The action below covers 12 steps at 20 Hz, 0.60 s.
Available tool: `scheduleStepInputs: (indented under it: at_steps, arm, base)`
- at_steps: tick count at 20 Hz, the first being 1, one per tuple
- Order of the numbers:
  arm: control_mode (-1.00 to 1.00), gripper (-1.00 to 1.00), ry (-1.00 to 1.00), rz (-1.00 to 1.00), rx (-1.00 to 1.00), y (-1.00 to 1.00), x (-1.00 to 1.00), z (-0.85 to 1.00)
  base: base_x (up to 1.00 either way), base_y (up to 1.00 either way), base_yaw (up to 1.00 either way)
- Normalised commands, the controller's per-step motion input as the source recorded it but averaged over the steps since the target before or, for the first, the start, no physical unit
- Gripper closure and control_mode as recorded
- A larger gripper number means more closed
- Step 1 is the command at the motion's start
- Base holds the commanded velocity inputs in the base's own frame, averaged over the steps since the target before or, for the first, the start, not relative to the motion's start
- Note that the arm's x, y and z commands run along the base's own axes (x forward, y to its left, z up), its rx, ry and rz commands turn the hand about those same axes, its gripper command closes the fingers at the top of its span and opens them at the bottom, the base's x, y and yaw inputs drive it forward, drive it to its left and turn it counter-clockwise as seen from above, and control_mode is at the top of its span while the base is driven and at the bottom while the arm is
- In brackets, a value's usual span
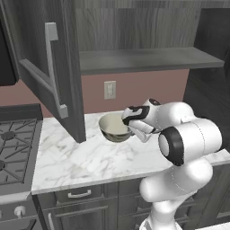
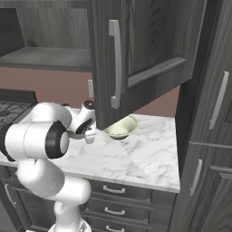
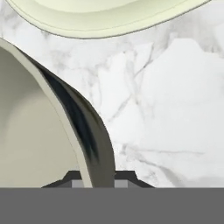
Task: Open the cabinet. Pick the bowls from the counter and place them in the cabinet. Then close the cabinet.
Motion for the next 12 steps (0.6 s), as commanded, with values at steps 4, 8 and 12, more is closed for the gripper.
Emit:
scheduleStepInputs:
  at_steps: [4,8,12]
  arm:
    - [-1.0,1.0,-0.05,-0.13,0.01,-0.01,-0.9,0.12]
    - [-1.0,1.0,-0.06,-0.2,0.06,-0.02,-1.0,0.65]
    - [-1.0,1.0,-0.04,-0.17,0.1,-0.04,-0.96,0.89]
  base:
    - [0.0,0.0,0.0]
    - [0.0,0.0,0.0]
    - [0.0,0.0,0.0]
